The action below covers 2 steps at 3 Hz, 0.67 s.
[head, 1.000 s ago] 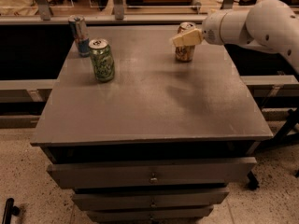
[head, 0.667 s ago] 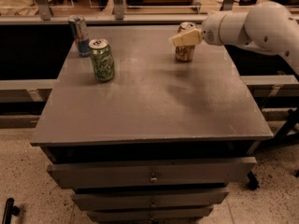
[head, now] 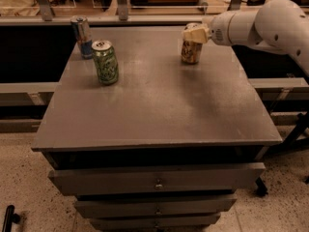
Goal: Move orange can near green can
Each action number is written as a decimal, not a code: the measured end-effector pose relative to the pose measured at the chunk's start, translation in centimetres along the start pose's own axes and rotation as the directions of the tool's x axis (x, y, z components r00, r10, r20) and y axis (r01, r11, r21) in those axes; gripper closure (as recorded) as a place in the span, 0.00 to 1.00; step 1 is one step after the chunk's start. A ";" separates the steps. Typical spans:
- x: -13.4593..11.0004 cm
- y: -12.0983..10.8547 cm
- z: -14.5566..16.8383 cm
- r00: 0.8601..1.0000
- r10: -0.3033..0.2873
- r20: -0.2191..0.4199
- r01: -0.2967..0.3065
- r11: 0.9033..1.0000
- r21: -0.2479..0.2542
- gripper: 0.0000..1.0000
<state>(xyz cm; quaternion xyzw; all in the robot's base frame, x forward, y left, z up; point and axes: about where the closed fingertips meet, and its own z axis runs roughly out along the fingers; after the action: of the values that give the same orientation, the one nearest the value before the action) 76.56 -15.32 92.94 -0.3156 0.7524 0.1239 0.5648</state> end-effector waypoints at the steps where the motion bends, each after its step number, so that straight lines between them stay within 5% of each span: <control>1: -0.2 0.3 -0.4 0.999 -0.026 -0.037 0.026 1.000 -0.009 0.64; 2: -1.3 0.7 -0.9 0.996 -0.061 -0.065 0.059 0.998 -0.033 0.87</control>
Offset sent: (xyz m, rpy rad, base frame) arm -0.0173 0.0048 0.0338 -0.1362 0.0433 0.0712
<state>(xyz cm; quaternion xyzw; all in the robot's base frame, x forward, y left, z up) 75.64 -14.82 94.37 -0.3505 0.7588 0.1080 0.5382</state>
